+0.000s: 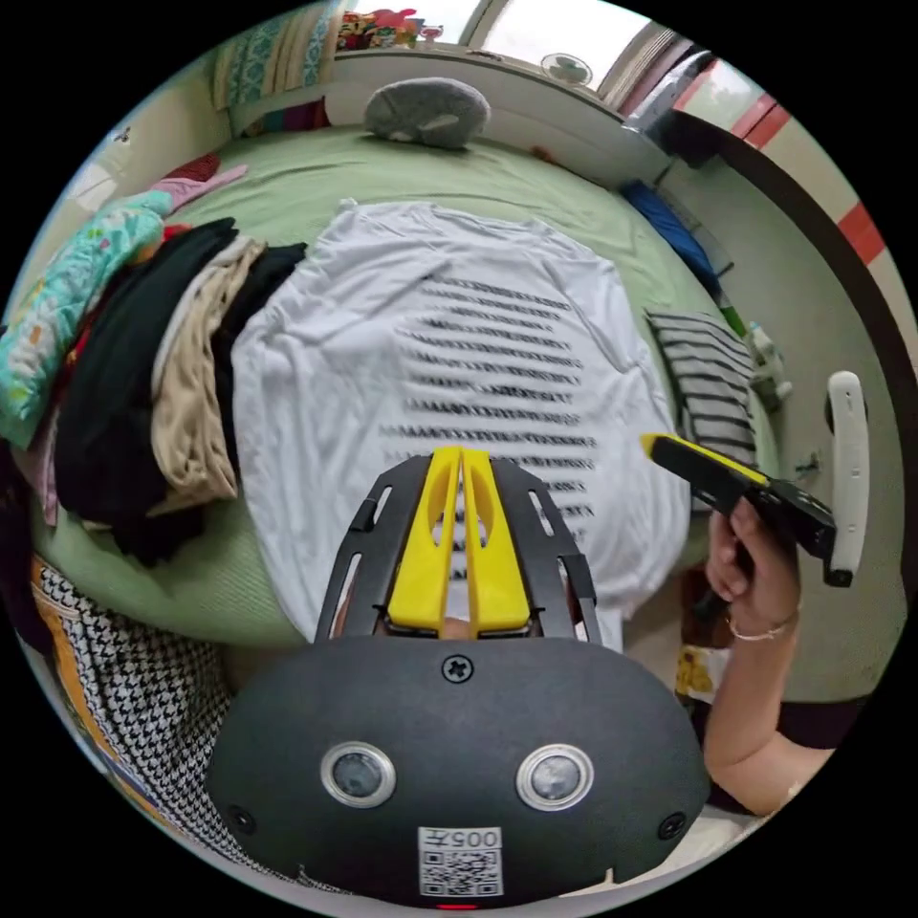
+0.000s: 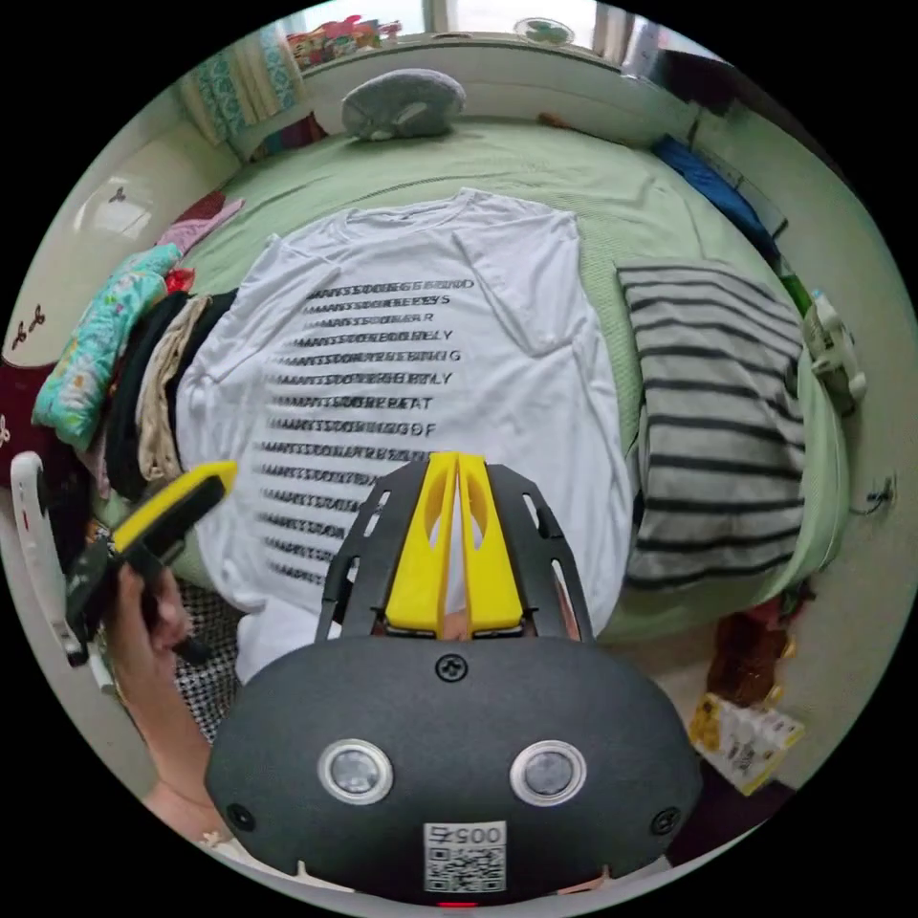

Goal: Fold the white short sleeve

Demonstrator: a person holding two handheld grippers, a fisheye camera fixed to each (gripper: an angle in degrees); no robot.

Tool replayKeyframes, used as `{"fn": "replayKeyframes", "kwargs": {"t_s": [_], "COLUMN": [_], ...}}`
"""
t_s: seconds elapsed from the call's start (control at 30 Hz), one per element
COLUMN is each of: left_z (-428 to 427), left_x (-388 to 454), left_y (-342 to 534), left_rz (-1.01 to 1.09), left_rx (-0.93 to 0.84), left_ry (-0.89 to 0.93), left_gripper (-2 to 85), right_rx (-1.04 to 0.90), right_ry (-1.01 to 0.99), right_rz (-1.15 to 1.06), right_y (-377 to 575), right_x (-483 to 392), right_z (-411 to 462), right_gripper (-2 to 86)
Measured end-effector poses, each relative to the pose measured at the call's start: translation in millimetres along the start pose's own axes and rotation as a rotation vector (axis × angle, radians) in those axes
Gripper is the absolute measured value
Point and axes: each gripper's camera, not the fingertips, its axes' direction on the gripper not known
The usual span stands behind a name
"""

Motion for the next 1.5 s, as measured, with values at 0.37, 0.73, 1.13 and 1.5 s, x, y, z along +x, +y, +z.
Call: {"fn": "replayKeyframes", "kwargs": {"t_s": [0.37, 0.73, 1.13, 1.5], "left_z": [-74.9, -120.8, -144.6, -139.1], "left_x": [27.0, 64.9, 59.8, 73.6], "left_y": [66.5, 109.9, 124.8, 112.7], "left_rz": [-0.005, 0.131, 0.087, 0.149], "left_rx": [0.023, 0.027, 0.032, 0.023], "left_ry": [-0.095, -0.066, -0.087, -0.083], "left_gripper": [-0.5, -0.1, -0.3, -0.1], "right_rx": [-0.027, 0.011, 0.024, 0.017], "right_ry": [0.087, 0.090, 0.099, 0.061], "right_rz": [0.004, 0.012, -0.007, -0.020], "right_y": [101.4, 170.0, 194.2, 193.9], "right_x": [-19.7, -38.5, -41.8, -25.3], "right_z": [-77.5, -135.8, -164.5, -160.6], "right_gripper": [-0.8, -1.1, -1.2, -1.2]}}
